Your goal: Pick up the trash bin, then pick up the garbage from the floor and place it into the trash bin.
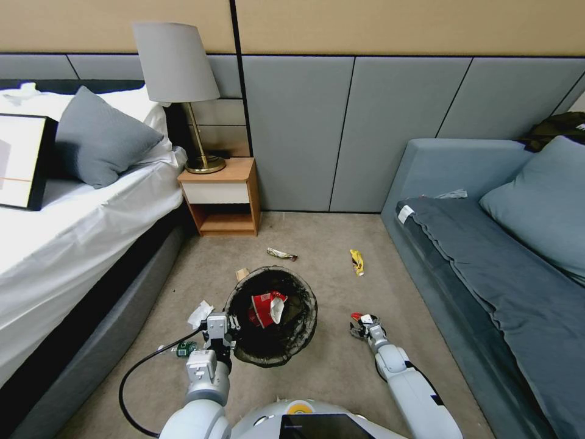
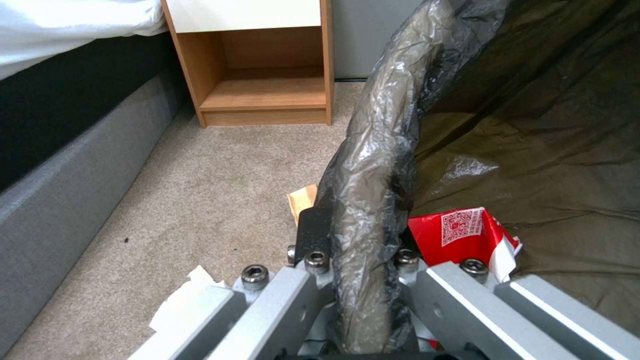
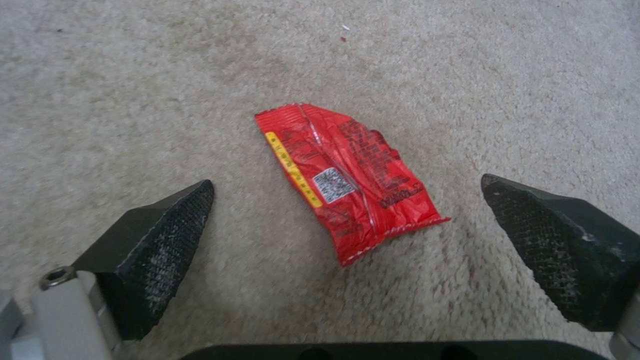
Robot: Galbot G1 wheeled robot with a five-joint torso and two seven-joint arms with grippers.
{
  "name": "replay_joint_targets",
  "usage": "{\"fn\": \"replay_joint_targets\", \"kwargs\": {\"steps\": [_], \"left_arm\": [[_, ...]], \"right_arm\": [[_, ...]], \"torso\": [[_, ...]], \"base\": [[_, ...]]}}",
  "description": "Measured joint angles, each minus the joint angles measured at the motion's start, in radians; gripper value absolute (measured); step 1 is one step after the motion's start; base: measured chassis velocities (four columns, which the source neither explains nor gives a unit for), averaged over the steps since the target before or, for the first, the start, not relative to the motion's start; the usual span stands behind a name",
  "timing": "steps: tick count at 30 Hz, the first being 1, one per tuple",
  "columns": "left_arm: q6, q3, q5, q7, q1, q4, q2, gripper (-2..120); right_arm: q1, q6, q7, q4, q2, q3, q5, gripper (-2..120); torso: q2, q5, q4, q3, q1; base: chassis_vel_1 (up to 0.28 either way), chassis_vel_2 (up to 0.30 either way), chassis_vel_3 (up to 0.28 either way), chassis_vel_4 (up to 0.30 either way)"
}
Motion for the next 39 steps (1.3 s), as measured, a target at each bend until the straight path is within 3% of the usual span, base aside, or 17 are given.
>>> {"fn": "replay_joint_targets", "kwargs": {"steps": [10,20,39], "left_arm": [[-0.004,0.0,0.01,0.0,0.007,0.001,-0.003,0],[-0.006,-0.001,0.015,0.0,0.014,0.001,-0.005,0],[-0.009,-0.009,0.007,-0.003,0.014,-0.008,0.0,0]], "right_arm": [[0.03,0.041,-0.012,-0.059,0.008,-0.001,-0.004,66],[0.048,0.061,-0.016,-0.102,0.008,-0.004,-0.005,59],[0.032,0.102,-0.022,-0.142,0.01,0.013,-0.005,7]], "torso": [[0.0,0.0001,0.0001,0.0,0.0],[0.0,0.0,0.0001,0.0,0.0],[0.0,0.0007,0.0011,0.0,0.0]], "base": [[0.0,0.0,0.0,0.0],[0.0,0.0,0.0,0.0],[0.0,0.0,0.0,0.0]]}}
